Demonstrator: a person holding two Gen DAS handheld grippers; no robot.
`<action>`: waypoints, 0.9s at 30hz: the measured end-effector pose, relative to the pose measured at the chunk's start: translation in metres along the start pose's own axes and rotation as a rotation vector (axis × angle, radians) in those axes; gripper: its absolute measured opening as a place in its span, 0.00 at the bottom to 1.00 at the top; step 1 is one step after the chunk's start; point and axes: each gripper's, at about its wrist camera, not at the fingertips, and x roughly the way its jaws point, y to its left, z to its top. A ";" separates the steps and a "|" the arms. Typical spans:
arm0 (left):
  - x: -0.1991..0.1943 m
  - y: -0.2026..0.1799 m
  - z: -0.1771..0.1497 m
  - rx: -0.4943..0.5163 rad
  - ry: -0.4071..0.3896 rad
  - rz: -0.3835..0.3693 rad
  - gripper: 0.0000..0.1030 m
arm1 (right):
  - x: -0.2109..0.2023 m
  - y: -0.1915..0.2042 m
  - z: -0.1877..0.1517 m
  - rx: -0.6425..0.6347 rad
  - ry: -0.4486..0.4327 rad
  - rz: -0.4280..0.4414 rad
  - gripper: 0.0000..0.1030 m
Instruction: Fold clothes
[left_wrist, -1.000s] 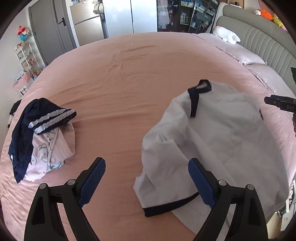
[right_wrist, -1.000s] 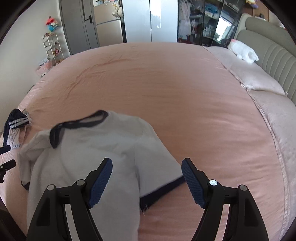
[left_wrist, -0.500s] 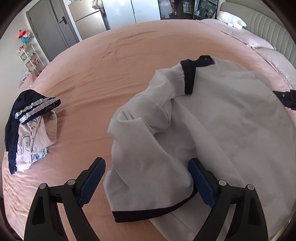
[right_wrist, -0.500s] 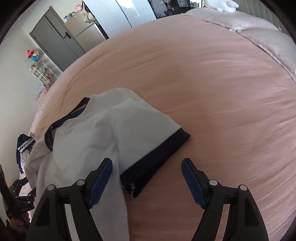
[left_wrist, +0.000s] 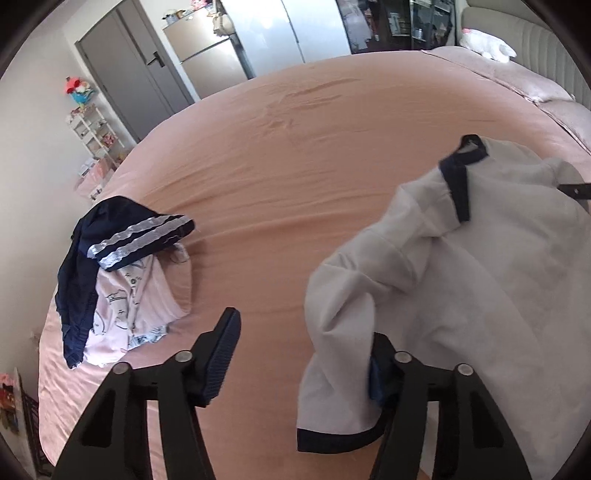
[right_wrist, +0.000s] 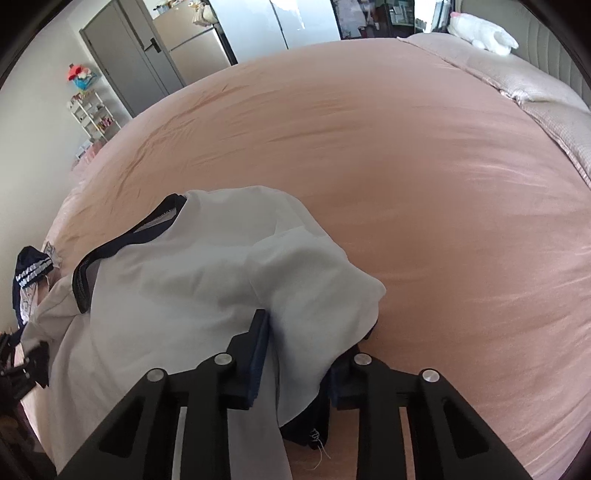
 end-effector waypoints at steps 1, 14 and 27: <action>0.005 0.007 0.001 0.001 0.015 0.015 0.26 | -0.001 0.004 0.001 -0.036 -0.005 -0.025 0.14; 0.022 0.043 -0.004 -0.086 0.059 -0.063 0.49 | -0.029 0.065 0.017 -0.497 -0.012 -0.353 0.26; 0.014 0.052 -0.007 -0.179 -0.014 -0.122 0.98 | -0.038 0.178 0.002 -1.170 -0.256 -0.652 0.58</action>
